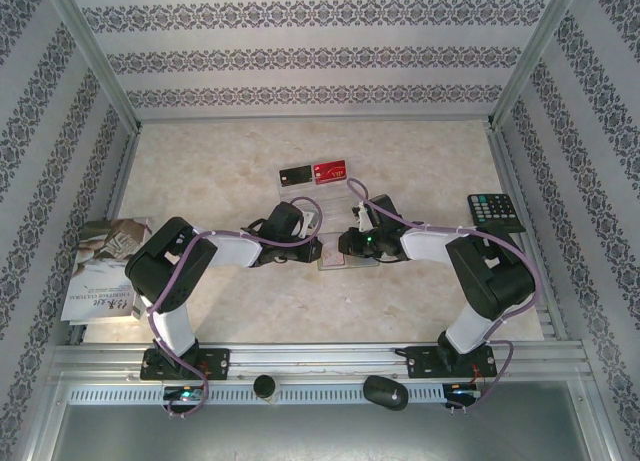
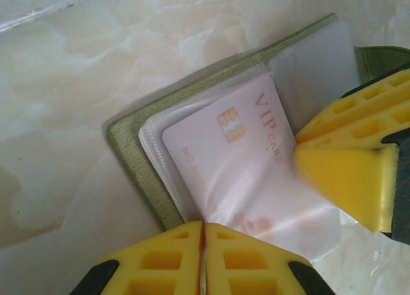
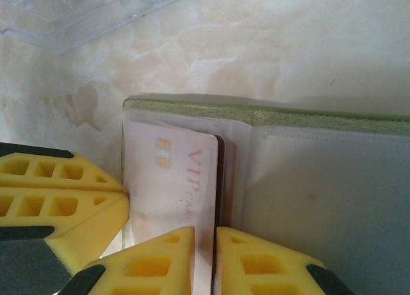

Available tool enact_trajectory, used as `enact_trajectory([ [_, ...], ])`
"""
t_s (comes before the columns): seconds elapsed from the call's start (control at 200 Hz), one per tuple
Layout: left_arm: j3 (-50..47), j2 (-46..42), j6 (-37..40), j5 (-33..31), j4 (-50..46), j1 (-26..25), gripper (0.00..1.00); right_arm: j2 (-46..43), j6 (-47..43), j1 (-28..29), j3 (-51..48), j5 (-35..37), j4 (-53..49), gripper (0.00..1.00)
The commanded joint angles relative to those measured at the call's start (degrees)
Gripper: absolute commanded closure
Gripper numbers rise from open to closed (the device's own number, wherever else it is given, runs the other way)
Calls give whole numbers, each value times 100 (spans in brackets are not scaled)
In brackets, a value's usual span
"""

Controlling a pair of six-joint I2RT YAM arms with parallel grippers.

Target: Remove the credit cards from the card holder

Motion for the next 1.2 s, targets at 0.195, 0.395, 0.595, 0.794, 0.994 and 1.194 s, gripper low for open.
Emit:
enact_trajectory([
  [0.195,-302,368,44,-320,-907,83,91,16,182,10,-317,61,284,100],
  [0.395,-334,331,59,-307,-900,144,91,-538,-23,-35,-444,675,-198,100],
  [0.595,-336,277,66,-321,-921,156,90,-1015,-218,-35,-423,1123,-744,100],
  [0.794,-379,172,50,-328,-881,169,88,-1359,-459,-27,-366,1516,-1261,100],
  [0.994,-406,-57,-3,-284,-845,181,84,-1731,-740,180,-88,1898,-1824,100],
  [1.194,-338,-78,23,-251,-876,182,83,-1347,-843,580,324,2271,-2125,100],
])
